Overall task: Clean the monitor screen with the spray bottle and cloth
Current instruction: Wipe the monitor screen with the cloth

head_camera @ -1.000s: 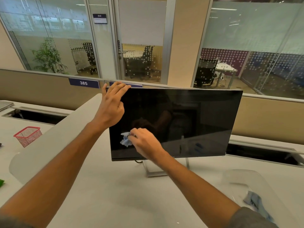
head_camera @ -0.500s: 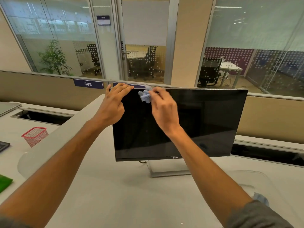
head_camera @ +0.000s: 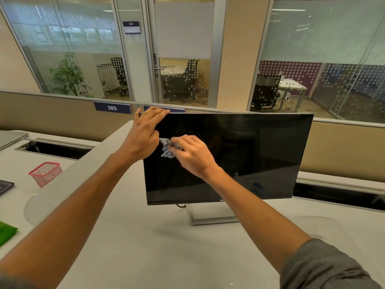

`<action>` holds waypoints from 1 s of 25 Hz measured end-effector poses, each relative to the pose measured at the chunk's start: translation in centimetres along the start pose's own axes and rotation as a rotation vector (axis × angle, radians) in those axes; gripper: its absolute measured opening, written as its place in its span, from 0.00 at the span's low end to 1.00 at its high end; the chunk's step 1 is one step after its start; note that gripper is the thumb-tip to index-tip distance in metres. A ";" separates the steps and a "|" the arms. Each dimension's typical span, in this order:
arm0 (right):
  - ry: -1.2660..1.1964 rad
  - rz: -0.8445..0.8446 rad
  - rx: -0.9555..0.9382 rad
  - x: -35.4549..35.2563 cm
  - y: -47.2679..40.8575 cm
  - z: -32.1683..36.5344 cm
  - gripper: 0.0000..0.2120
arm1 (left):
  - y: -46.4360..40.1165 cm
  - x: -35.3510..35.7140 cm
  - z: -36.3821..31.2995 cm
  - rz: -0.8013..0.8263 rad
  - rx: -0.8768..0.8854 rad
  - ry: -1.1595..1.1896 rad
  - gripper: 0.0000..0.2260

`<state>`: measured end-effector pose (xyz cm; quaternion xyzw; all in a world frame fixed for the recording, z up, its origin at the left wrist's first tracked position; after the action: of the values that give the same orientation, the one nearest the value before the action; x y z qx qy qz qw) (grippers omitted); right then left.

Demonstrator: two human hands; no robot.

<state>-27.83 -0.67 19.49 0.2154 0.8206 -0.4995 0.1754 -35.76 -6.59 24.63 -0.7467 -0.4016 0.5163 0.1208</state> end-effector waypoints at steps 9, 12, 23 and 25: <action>-0.034 -0.086 0.603 -6.2 3.3 -13.8 0.09 | -0.1 0.1 -0.6 -0.010 -0.014 -0.052 0.29; -0.049 -0.022 0.464 -4.5 3.0 -9.8 0.12 | -0.5 0.9 -1.5 0.015 0.024 -0.184 0.28; -0.066 0.146 0.006 0.7 5.9 -0.4 0.12 | -3.0 5.0 -4.7 0.122 0.080 -0.211 0.29; -0.032 0.107 0.063 -0.3 6.4 -3.5 0.10 | -2.9 4.9 -4.7 0.130 0.082 -0.189 0.29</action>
<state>-24.49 5.02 16.40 0.2566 0.7889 -0.5182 0.2080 -32.37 -0.05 25.09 -0.7136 -0.3406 0.6070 0.0793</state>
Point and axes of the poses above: each hand's wrist, its own y-axis away from the middle knuckle, its own x-axis out of the palm, z = x × y, the point moved 10 cm from there along -y, towards the middle knuckle, and after that the axes turned 11 degrees about y, right-handed, at the moved point
